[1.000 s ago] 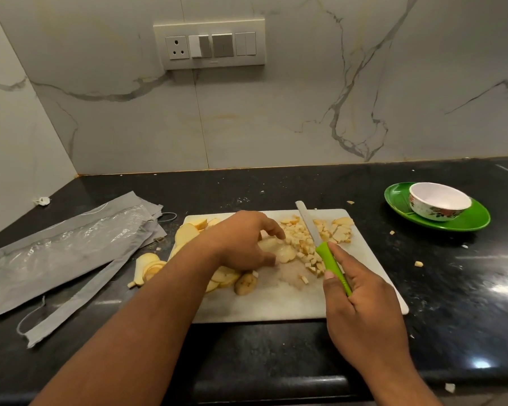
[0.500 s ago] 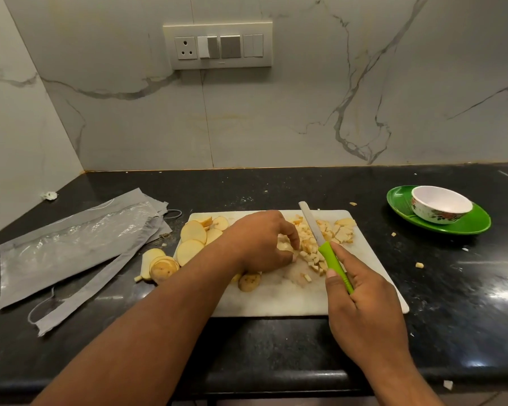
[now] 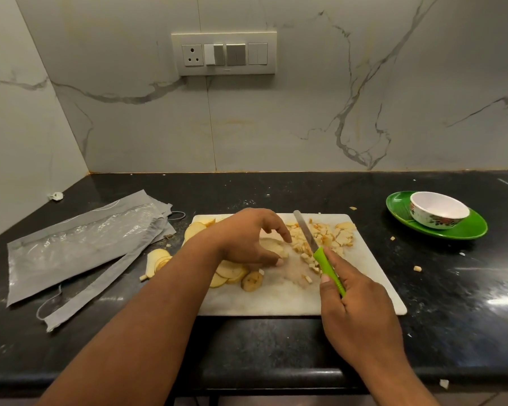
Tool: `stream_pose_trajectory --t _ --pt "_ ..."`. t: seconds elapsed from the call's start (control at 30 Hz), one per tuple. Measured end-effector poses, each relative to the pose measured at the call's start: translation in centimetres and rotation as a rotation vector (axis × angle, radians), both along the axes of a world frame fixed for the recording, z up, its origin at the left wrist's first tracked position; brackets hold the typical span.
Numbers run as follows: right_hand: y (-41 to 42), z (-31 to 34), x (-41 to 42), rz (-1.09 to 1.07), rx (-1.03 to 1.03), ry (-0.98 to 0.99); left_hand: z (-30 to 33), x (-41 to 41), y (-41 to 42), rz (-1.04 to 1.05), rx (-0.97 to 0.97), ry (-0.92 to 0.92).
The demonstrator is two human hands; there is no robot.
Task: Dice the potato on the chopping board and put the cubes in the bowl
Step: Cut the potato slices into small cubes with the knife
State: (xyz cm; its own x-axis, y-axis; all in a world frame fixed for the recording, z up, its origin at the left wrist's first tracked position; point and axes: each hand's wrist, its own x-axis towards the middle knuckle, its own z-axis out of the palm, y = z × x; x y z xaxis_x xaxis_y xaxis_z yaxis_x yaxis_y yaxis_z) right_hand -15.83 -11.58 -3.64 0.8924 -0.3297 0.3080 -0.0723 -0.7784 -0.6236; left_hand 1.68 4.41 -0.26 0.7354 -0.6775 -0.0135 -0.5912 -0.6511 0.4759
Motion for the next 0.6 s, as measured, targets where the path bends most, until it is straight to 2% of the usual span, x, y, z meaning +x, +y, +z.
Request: stream_pose_trajectory --t 0.1,0.2,0.6 --pt "0.4 0.4 0.0 0.02 -0.146 0.079 0.6 0.1 0.3 0.075 0.018 -0.043" --pt "0.9 0.3 0.3 0.033 -0.309 0.17 1.0 -0.1 0.1 0.128 0.097 -0.008" --pt "2.6 0.3 2.0 0.065 -0.41 0.222 0.1 0.7 -0.5 0.238 0.075 0.118"
